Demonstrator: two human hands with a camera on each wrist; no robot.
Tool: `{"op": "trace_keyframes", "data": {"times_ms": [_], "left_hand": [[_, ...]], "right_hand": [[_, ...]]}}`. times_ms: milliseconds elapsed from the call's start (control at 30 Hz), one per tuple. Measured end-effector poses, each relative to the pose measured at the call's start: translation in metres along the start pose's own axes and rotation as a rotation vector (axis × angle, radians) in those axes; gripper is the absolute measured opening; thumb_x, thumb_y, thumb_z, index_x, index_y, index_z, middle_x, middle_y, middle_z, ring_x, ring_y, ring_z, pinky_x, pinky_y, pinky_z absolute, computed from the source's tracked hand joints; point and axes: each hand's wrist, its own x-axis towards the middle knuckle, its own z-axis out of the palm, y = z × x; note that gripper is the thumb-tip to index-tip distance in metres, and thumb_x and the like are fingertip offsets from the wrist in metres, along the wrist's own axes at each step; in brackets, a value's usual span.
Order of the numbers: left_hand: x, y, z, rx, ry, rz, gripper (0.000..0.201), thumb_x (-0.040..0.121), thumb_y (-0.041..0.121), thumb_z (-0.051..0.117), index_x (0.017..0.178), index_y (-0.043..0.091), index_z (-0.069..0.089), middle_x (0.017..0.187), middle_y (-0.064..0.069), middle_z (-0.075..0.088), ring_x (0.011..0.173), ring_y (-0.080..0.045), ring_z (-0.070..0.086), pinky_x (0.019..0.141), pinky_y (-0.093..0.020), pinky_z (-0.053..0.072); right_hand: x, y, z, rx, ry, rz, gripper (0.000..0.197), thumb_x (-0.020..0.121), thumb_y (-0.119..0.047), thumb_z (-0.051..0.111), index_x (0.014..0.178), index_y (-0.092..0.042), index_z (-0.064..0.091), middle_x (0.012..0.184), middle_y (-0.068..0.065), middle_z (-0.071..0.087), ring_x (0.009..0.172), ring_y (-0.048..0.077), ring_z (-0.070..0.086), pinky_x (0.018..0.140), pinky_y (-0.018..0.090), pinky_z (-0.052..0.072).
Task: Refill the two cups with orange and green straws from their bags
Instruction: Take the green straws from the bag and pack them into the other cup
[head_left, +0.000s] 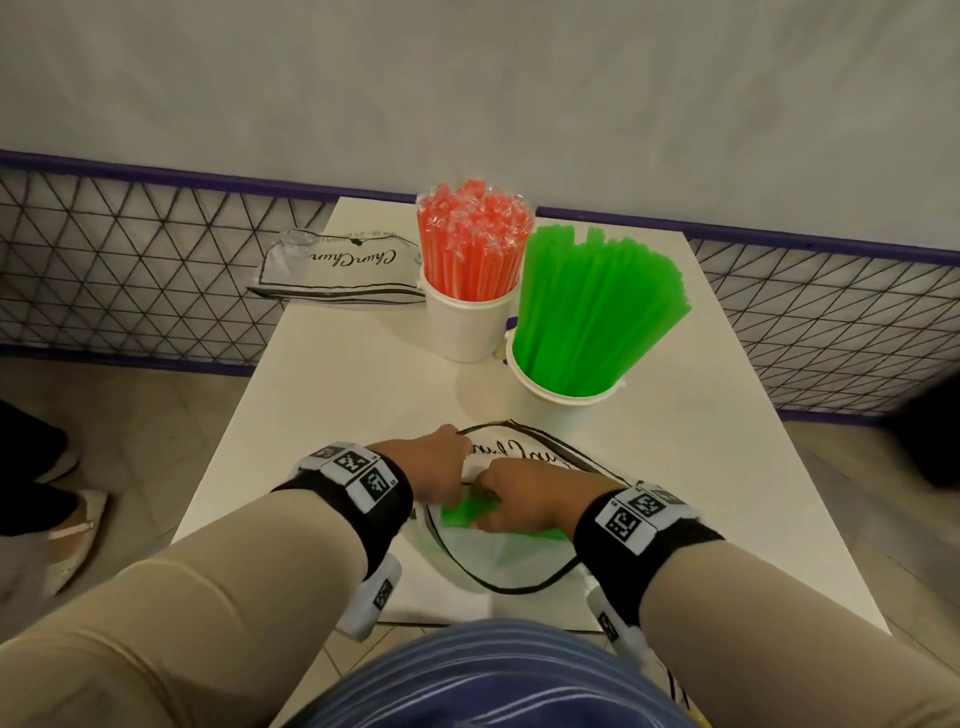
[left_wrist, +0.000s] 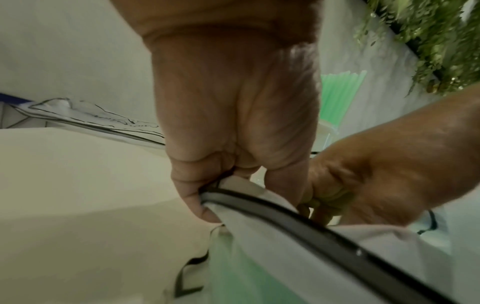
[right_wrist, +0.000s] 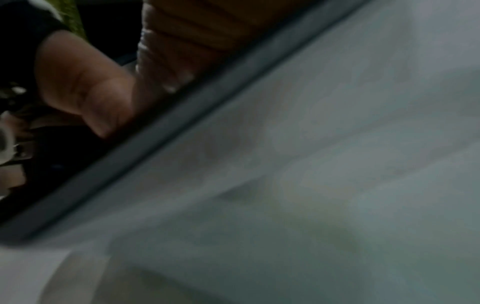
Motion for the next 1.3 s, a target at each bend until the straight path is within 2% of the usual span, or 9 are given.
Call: {"op": "trace_keyframes", "data": {"times_ms": [200, 300, 400, 533, 700, 833, 933, 1133, 1300], "left_hand": [[-0.002, -0.010, -0.003, 0.043, -0.099, -0.019, 0.087, 0.071, 0.026, 0.074, 0.146, 0.022, 0.030, 0.145, 0.000, 0.031, 0.117, -0.028, 0.052, 0.095, -0.044, 0.049], [-0.003, -0.011, -0.002, 0.062, -0.150, -0.002, 0.096, 0.069, 0.027, 0.078, 0.149, 0.026, 0.024, 0.147, 0.000, 0.031, 0.119, -0.026, 0.051, 0.097, -0.044, 0.048], [-0.003, -0.013, -0.003, 0.028, -0.138, 0.024, 0.088, 0.065, 0.027, 0.082, 0.140, 0.029, 0.036, 0.141, 0.000, 0.038, 0.117, -0.026, 0.051, 0.098, -0.045, 0.047], [-0.002, -0.014, 0.001, 0.010, -0.127, 0.029, 0.080, 0.066, 0.028, 0.082, 0.135, 0.026, 0.042, 0.134, -0.001, 0.044, 0.113, -0.025, 0.053, 0.097, -0.043, 0.048], [0.001, -0.019, 0.003, -0.183, -0.083, -0.083, 0.088, 0.058, 0.050, 0.080, 0.134, 0.031, 0.041, 0.132, 0.004, 0.051, 0.113, -0.023, 0.053, 0.099, -0.040, 0.046], [-0.001, -0.016, -0.023, -0.566, 0.052, 0.058, 0.046, 0.070, 0.033, 0.083, 0.111, 0.026, 0.064, 0.130, 0.008, 0.042, 0.123, -0.018, 0.043, 0.105, -0.035, 0.039], [0.000, -0.011, -0.043, -0.790, 0.192, 0.077, 0.047, 0.070, 0.031, 0.085, 0.107, 0.022, 0.059, 0.128, -0.004, 0.050, 0.127, -0.017, 0.043, 0.099, -0.034, 0.042], [0.008, 0.020, -0.067, -0.878, 0.493, 0.172, 0.092, 0.080, 0.036, 0.077, 0.151, 0.017, 0.022, 0.156, -0.001, 0.030, 0.140, -0.018, 0.032, 0.111, -0.036, 0.033], [0.022, 0.042, -0.078, -0.797, 0.427, 0.271, 0.093, 0.079, 0.026, 0.079, 0.151, 0.025, 0.020, 0.152, 0.004, 0.036, 0.140, -0.017, 0.034, 0.105, -0.025, 0.027]], "right_hand": [[0.003, -0.002, 0.024, -0.138, 0.096, -0.011, 0.033, 0.094, -0.035, 0.053, 0.119, -0.013, 0.057, 0.113, 0.010, 0.059, 0.101, 0.030, 0.058, 0.085, 0.038, 0.049], [0.006, 0.003, 0.025, -0.142, 0.111, -0.003, 0.028, 0.094, -0.029, 0.054, 0.115, -0.011, 0.059, 0.111, 0.012, 0.059, 0.100, 0.031, 0.059, 0.082, 0.035, 0.047], [0.006, 0.013, 0.019, -0.133, 0.111, 0.033, 0.024, 0.095, -0.021, 0.053, 0.116, -0.013, 0.060, 0.114, 0.010, 0.060, 0.102, 0.029, 0.059, 0.077, 0.027, 0.037], [-0.003, 0.023, 0.008, -0.059, 0.124, 0.069, 0.020, 0.090, -0.010, 0.050, 0.109, -0.014, 0.056, 0.113, 0.010, 0.060, 0.104, 0.030, 0.058, 0.084, 0.032, 0.043], [-0.024, 0.011, -0.037, 0.100, 0.157, 0.048, 0.010, 0.091, -0.016, 0.056, 0.101, -0.013, 0.056, 0.101, 0.008, 0.061, 0.093, 0.026, 0.058, 0.079, 0.034, 0.045], [-0.053, 0.005, -0.084, 0.351, 0.242, 0.039, 0.014, 0.093, -0.020, 0.062, 0.107, -0.019, 0.061, 0.101, 0.001, 0.065, 0.093, 0.017, 0.060, 0.080, 0.030, 0.046], [-0.072, 0.004, -0.108, 0.626, 0.383, 0.034, 0.024, 0.091, -0.022, 0.066, 0.113, -0.032, 0.063, 0.109, -0.011, 0.068, 0.101, 0.006, 0.062, 0.088, 0.022, 0.046], [-0.083, -0.009, -0.152, 1.284, 0.970, -0.121, 0.018, 0.092, -0.004, 0.059, 0.098, -0.021, 0.064, 0.086, -0.001, 0.072, 0.087, 0.014, 0.069, 0.088, 0.038, 0.054], [-0.077, -0.008, -0.170, 1.267, 1.335, -0.122, 0.015, 0.088, -0.009, 0.064, 0.092, -0.023, 0.064, 0.080, -0.005, 0.069, 0.084, 0.015, 0.067, 0.086, 0.040, 0.055]]}}
